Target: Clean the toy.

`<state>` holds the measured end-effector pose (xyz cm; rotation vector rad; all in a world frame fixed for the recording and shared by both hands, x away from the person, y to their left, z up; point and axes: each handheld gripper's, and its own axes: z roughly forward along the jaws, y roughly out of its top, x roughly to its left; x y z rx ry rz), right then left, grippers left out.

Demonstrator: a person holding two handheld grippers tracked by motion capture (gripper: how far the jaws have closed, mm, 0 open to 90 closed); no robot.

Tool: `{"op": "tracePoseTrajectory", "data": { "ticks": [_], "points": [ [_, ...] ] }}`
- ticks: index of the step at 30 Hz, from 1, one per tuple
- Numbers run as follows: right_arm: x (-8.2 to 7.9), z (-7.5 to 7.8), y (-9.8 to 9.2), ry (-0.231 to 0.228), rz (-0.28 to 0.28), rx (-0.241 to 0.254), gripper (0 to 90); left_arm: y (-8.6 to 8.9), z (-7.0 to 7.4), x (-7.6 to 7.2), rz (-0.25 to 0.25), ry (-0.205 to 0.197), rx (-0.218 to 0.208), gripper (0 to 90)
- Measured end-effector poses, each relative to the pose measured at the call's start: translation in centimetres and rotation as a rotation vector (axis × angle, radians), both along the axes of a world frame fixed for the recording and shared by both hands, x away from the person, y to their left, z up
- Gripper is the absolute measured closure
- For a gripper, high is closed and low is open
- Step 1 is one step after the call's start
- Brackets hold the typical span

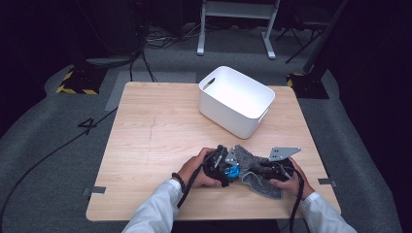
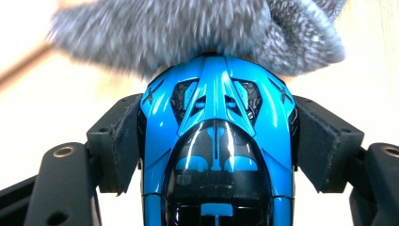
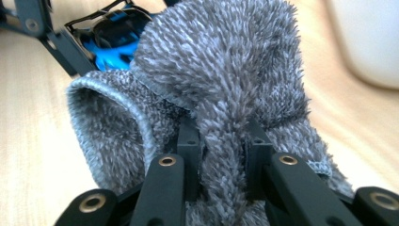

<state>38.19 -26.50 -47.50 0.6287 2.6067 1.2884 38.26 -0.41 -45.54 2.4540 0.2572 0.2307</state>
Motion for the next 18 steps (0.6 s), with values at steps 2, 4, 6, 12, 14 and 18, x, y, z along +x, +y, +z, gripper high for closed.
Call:
{"op": "tracePoseTrajectory", "data": {
  "ticks": [2, 4, 6, 12, 14, 18],
  "points": [
    [0.0, 0.3, -0.4, 0.002, -0.001, 0.027, 75.7, 1.0, 0.4, 0.1, 0.018, 0.003, -0.052, 25.5],
    [-0.1, 0.4, -0.5, 0.008, -0.002, 0.04, 75.8, 1.9, 0.9, 0.1, 0.03, -0.001, -0.109, 25.7],
    [-0.1, 0.4, -0.3, 0.015, 0.009, 0.054, 75.8, 2.4, 1.3, -0.1, 0.034, -0.001, -0.159, 25.8],
    [-0.4, 1.1, 1.5, 0.013, 0.069, 0.113, 75.9, 2.1, 2.3, -1.0, -0.002, -0.053, -0.225, 26.0],
    [-0.7, 1.5, 1.8, -0.004, 0.078, 0.123, 75.9, 2.0, 2.7, -1.2, -0.002, -0.067, -0.253, 26.0],
    [-1.1, 2.6, 1.8, -0.035, 0.085, 0.169, 76.0, 2.0, 3.3, -1.6, -0.01, -0.101, -0.335, 26.0]
  ]
}}
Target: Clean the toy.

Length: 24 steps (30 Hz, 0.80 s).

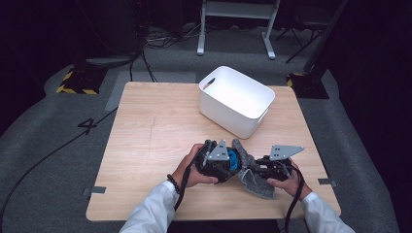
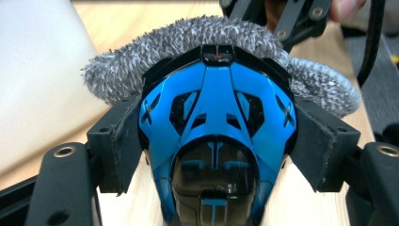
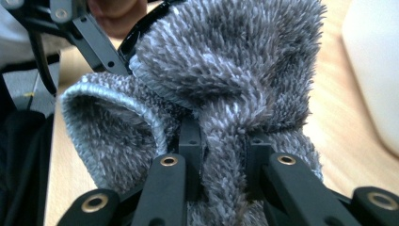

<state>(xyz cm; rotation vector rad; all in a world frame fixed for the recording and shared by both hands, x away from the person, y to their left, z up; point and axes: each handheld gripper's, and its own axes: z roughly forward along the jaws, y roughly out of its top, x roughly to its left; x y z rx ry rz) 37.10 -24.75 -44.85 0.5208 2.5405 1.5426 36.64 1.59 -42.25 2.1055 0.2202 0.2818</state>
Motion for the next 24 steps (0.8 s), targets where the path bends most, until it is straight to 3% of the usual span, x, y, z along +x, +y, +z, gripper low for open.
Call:
{"op": "tracePoseTrajectory", "data": {
  "ticks": [2, 5, 12, 18, 24],
  "points": [
    [-0.1, 0.3, -0.1, -0.015, 0.0, 0.016, 76.0, -0.1, 0.1, -0.1, -0.004, 0.001, -0.031, 26.1],
    [-0.4, 0.7, 0.0, -0.04, 0.008, 0.015, 76.0, -0.1, -0.2, -0.1, -0.005, -0.009, -0.023, 26.0],
    [-0.6, 0.6, 0.5, -0.046, 0.033, 0.01, 76.1, 0.7, -1.0, 0.2, -0.009, 0.052, -0.093, 25.8],
    [-0.9, 0.2, 1.4, -0.054, 0.044, -0.031, 76.2, 0.9, -2.0, 0.3, 0.01, 0.07, -0.057, 25.4],
    [-0.7, 0.1, 1.6, -0.049, 0.042, -0.015, 76.5, 0.8, -1.8, 0.4, 0.01, 0.075, -0.058, 25.5]
  ]
}}
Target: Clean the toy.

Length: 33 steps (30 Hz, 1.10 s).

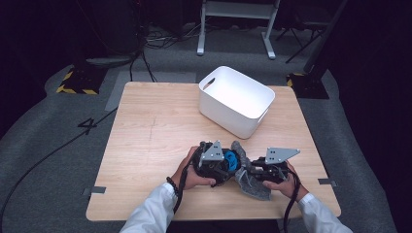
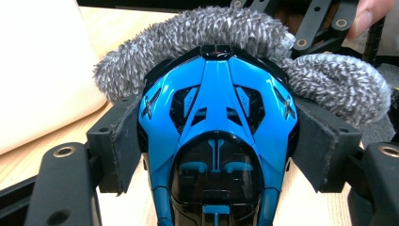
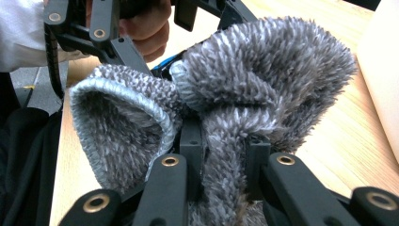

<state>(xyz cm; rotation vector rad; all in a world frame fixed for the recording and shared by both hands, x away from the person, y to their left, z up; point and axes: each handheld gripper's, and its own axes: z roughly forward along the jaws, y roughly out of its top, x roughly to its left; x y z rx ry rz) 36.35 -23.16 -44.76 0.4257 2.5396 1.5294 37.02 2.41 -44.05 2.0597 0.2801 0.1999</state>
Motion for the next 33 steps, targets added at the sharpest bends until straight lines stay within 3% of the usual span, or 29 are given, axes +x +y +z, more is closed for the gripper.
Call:
{"op": "tracePoseTrajectory", "data": {
  "ticks": [4, 7, 12, 15, 22, 28, 29, 30, 33],
  "points": [
    [0.0, 0.2, -0.1, -0.002, 0.007, 0.035, 76.9, 0.2, 0.6, -0.2, -0.001, -0.022, -0.021, 26.0],
    [-0.1, 0.4, -0.3, 0.004, 0.019, 0.061, 77.0, 0.4, 1.1, -0.3, -0.01, -0.02, -0.071, 26.1],
    [-0.2, 0.1, 0.1, 0.005, 0.029, 0.039, 77.0, 0.5, 2.2, -0.6, -0.007, -0.051, -0.109, 26.1],
    [-0.3, -0.3, 0.6, -0.002, 0.035, -0.003, 77.0, 0.7, 2.5, -0.7, -0.01, -0.052, -0.133, 26.1],
    [0.0, -2.6, 2.2, 0.023, 0.043, -0.181, 76.9, 1.1, 3.0, -0.8, -0.012, -0.06, -0.159, 26.2],
    [0.5, -3.6, 2.2, 0.05, 0.023, -0.26, 76.8, 1.8, 3.8, -0.9, -0.007, -0.072, -0.193, 26.1],
    [0.5, -3.5, 2.2, 0.036, 0.018, -0.279, 76.8, 1.9, 3.8, -0.9, -0.009, -0.074, -0.191, 26.2],
    [0.6, -3.1, 2.0, 0.021, 0.005, -0.278, 76.7, 1.9, 3.8, -0.9, -0.012, -0.072, -0.187, 26.2],
    [0.9, -1.3, 0.9, 0.015, -0.039, -0.17, 76.8, 1.7, 3.5, -0.9, -0.013, -0.068, -0.177, 26.2]
  ]
}}
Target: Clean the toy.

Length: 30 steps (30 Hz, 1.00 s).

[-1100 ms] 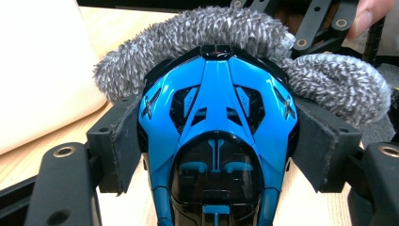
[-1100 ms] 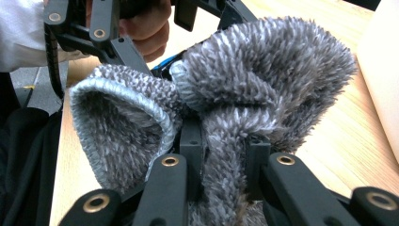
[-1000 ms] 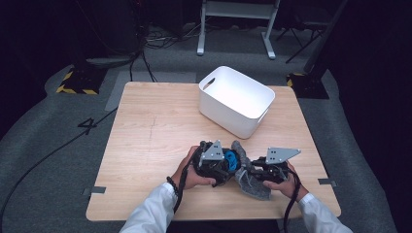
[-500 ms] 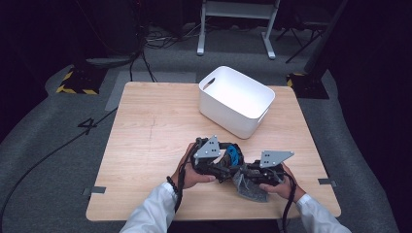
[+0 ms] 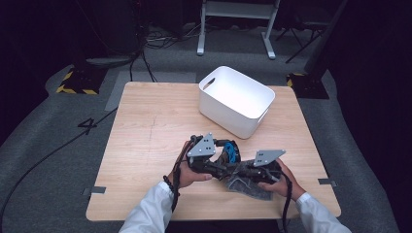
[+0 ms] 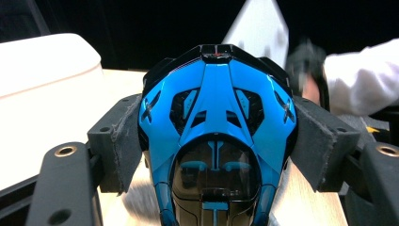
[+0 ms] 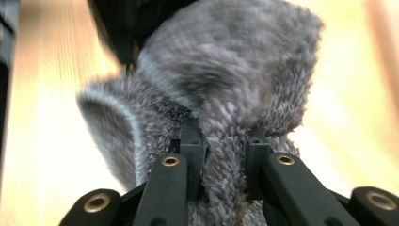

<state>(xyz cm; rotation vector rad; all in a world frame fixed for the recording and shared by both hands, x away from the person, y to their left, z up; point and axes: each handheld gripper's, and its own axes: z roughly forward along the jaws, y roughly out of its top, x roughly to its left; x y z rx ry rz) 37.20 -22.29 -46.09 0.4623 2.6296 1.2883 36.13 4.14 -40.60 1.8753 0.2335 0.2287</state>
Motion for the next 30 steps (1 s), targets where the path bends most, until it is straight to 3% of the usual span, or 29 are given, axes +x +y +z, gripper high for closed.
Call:
{"op": "tracePoseTrajectory", "data": {
  "ticks": [6, 9, 14, 18, 24, 30],
  "points": [
    [-0.1, 2.9, -1.4, -0.071, -0.038, 0.152, 76.8, -0.4, -0.6, 0.1, 0.001, 0.007, 0.03, 26.2],
    [-0.5, 3.8, -1.5, -0.079, -0.01, 0.209, 76.8, -0.1, -0.6, 0.4, 0.024, 0.012, 0.023, 26.2],
    [-1.4, 4.2, -1.1, -0.067, 0.075, 0.258, 76.8, 0.7, -0.8, 0.9, 0.062, 0.018, 0.023, 26.2],
    [-2.1, 3.8, -0.2, -0.07, 0.134, 0.207, 76.8, 0.8, -0.9, 1.0, 0.076, 0.013, 0.043, 26.2],
    [-2.0, 2.4, 0.4, -0.042, 0.153, 0.149, 76.8, 1.0, -0.7, 1.0, 0.061, 0.016, 0.018, 26.2],
    [-1.6, 0.9, 0.9, -0.01, 0.147, 0.109, 76.9, 0.5, -0.5, 0.7, 0.067, -0.005, 0.054, 26.2]
  ]
}}
